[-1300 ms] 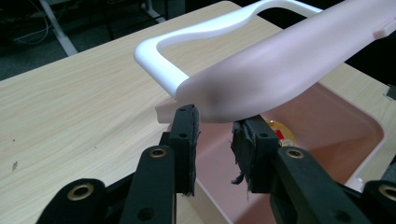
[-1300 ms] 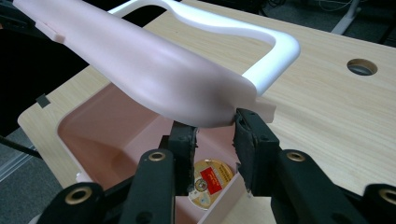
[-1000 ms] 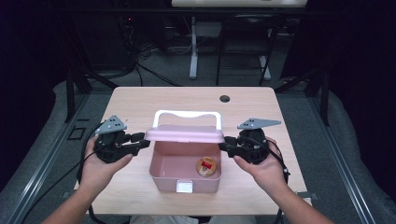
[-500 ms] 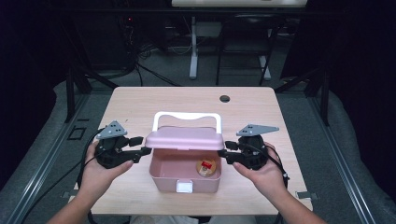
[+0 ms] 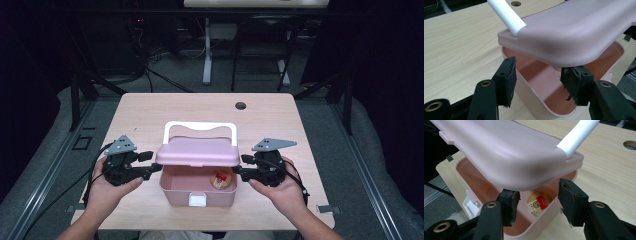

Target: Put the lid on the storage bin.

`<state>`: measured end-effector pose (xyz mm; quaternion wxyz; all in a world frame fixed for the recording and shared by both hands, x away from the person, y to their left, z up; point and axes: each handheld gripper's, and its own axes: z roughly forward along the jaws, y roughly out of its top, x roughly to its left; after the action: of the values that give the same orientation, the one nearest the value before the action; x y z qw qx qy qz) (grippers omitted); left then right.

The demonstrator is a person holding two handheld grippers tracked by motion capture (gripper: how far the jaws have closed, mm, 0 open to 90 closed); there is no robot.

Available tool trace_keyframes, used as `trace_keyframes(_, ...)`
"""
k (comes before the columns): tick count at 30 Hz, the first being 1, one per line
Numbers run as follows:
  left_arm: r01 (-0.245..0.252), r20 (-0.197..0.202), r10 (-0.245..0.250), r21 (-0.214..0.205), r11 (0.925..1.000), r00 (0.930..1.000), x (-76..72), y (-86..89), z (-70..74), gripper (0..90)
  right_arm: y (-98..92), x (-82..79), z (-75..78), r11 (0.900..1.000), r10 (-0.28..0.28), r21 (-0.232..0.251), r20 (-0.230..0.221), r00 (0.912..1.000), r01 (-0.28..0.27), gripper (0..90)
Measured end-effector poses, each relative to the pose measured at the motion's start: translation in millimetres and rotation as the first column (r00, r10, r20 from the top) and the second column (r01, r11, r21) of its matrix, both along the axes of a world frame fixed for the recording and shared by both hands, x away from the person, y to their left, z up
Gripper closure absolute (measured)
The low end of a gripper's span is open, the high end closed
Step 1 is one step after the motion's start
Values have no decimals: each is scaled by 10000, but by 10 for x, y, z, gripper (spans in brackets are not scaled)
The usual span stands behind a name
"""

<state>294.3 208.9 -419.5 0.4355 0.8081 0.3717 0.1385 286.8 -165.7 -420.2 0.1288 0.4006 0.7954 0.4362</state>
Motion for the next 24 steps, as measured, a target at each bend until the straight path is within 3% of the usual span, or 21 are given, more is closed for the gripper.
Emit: trace_keyframes(24, 136, -106, -134, 215, 9997, 9999, -205, 80, -274, 461, -60, -197, -266, 9993, 343, -143, -203, 9992, -346, 506)
